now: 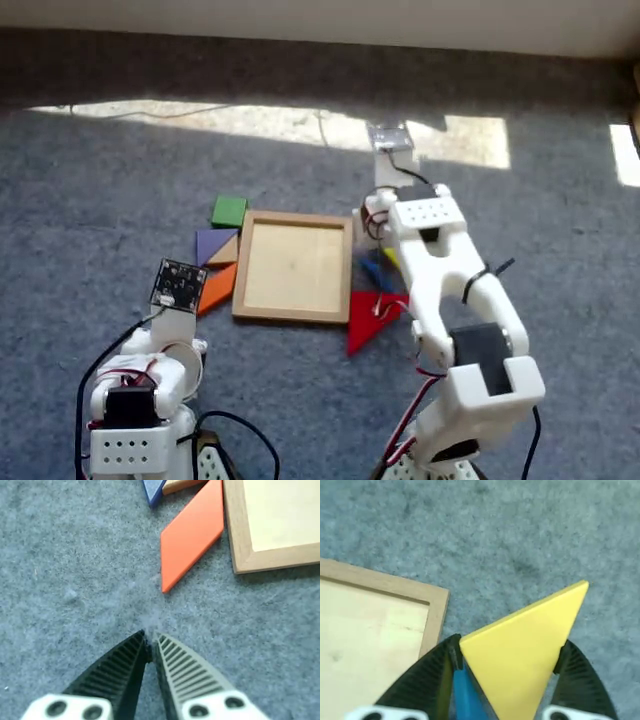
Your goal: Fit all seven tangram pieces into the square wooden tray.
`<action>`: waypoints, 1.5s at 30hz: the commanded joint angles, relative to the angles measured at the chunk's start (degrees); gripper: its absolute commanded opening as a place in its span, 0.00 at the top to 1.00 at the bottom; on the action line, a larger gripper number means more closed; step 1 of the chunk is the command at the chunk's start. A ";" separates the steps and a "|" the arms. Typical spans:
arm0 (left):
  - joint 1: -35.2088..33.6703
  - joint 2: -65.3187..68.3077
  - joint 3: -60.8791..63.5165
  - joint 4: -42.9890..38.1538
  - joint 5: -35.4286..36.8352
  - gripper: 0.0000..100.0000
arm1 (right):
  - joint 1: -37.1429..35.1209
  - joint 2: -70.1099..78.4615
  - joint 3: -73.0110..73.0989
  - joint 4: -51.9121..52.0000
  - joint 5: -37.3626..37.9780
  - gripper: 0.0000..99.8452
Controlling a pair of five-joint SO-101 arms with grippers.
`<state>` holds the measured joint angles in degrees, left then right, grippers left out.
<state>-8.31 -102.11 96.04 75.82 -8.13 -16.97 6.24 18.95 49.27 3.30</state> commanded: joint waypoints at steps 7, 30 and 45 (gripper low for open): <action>-0.31 -1.98 1.10 0.18 -0.35 0.99 | -3.82 -14.20 -0.04 6.02 -0.35 0.79; -0.31 -1.98 1.10 0.18 -0.35 0.99 | -21.23 -0.13 -0.31 0.48 -20.22 0.79; -0.31 -1.98 1.10 0.18 -0.35 0.99 | -20.97 -0.13 -0.22 0.40 -16.53 0.68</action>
<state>-8.31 -102.11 96.04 75.82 -8.13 -37.54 7.30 20.09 50.33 -14.73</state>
